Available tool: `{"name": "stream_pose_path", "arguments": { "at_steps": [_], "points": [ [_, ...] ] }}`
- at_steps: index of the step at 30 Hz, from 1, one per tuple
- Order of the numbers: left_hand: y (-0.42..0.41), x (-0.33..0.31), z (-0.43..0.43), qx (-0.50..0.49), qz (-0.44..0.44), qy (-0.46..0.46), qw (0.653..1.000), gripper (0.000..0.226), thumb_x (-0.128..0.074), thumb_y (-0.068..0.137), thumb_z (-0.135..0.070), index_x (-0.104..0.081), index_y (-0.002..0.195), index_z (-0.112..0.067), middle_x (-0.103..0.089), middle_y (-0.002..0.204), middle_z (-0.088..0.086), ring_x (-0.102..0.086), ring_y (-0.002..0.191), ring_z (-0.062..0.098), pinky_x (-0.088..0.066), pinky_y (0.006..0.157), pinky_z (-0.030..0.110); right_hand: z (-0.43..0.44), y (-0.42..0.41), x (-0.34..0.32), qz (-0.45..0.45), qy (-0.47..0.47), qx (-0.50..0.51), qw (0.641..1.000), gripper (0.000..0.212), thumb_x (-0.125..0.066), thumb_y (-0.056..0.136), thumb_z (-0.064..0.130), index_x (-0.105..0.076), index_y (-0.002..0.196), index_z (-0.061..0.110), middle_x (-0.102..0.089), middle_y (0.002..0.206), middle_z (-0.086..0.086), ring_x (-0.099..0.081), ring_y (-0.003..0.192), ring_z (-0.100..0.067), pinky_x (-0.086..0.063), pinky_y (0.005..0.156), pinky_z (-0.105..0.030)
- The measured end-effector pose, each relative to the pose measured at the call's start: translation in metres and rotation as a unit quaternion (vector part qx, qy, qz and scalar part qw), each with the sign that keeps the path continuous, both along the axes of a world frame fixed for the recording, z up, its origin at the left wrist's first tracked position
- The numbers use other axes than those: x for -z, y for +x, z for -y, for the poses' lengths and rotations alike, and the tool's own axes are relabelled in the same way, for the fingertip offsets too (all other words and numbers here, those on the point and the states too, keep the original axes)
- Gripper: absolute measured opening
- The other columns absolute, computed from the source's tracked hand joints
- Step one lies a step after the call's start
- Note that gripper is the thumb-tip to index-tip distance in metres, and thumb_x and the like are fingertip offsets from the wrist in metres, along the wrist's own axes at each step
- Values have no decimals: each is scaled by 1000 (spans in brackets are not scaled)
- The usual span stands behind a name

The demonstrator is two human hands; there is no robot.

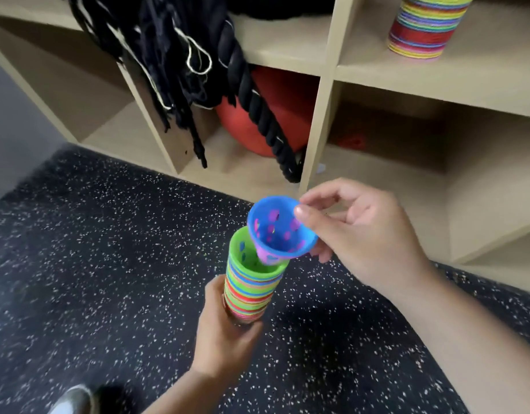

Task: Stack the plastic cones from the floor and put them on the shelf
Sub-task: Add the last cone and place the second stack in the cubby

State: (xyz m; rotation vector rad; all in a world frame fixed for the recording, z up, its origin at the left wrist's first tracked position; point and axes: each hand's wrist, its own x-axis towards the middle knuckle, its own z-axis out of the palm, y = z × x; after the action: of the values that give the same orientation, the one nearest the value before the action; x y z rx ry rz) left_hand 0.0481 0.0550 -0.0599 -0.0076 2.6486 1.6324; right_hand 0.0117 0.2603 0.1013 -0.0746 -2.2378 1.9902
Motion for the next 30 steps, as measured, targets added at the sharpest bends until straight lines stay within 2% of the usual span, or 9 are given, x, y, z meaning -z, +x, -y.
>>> {"name": "stream_pose_path", "arguments": {
  "at_steps": [3,7,9,15,19,21,25,28,30],
  "points": [
    [-11,-1,-3,8,-13,0,1000,80,-83,65,-3,-42,112,-53,-71,97,-13,-69,85,1,-51,73,12,-1,-4,14,-44,143,0,989,26,-75,84,39,-75,103,22,-66,97,4,-58,56,-9,-46,53,-17],
    [-23,-3,-10,24,-9,14,1000,74,-81,64,0,-44,117,-37,-72,98,-10,-70,83,3,-53,73,17,-10,-1,23,-95,197,-63,974,47,-80,78,39,-69,120,22,-57,124,9,-60,109,-15,-57,79,-29],
    [-28,-3,-15,29,-9,19,999,74,-82,64,-1,-44,117,-35,-73,97,-10,-71,83,3,-54,72,17,-13,-1,25,-156,259,-84,949,48,-83,77,35,-70,119,17,-58,130,2,-59,118,-16,-52,94,-32],
    [-45,-16,-35,69,-40,70,994,71,-79,60,-10,-48,123,-23,-72,103,-16,-72,87,6,-57,75,22,-26,4,28,-313,440,-32,841,30,-73,90,20,-72,115,2,-65,122,-15,-60,124,-27,-51,101,-38],
    [-56,-37,-46,125,-95,67,985,87,-86,60,-7,-48,132,-35,-71,113,-15,-73,95,9,-58,82,26,-45,11,15,-326,460,31,825,41,-72,86,9,-63,125,0,-62,129,-15,-57,128,-27,-51,101,-38],
    [-61,-57,-55,136,-127,74,980,90,-86,57,-9,-48,130,-46,-71,114,-15,-72,95,8,-56,80,19,-58,11,3,-329,438,72,834,50,-74,82,5,-60,130,2,-61,131,-14,-58,128,-24,-52,101,-39],
    [-73,-108,-78,126,-175,109,970,91,-87,51,-34,-41,129,-50,-67,114,-19,-70,96,7,-49,78,9,-87,7,-31,-325,423,171,829,62,-75,79,5,-48,134,3,-59,135,-11,-57,128,-14,-44,108,-24],
    [-87,-153,-89,129,-213,141,958,88,-88,46,-44,-44,121,-52,-68,113,-19,-68,94,8,-52,76,16,-106,2,-59,-339,423,244,804,62,-76,77,6,-51,134,1,-59,130,-6,-58,122,-13,-41,108,-20],
    [-93,-189,-97,125,-251,132,951,85,-89,44,-48,-47,118,-45,-70,110,-19,-70,88,8,-54,69,22,-119,-2,-73,-332,404,289,802,68,-77,76,5,-49,138,5,-57,128,-1,-63,116,-17,-48,103,-26]
  ]
}}
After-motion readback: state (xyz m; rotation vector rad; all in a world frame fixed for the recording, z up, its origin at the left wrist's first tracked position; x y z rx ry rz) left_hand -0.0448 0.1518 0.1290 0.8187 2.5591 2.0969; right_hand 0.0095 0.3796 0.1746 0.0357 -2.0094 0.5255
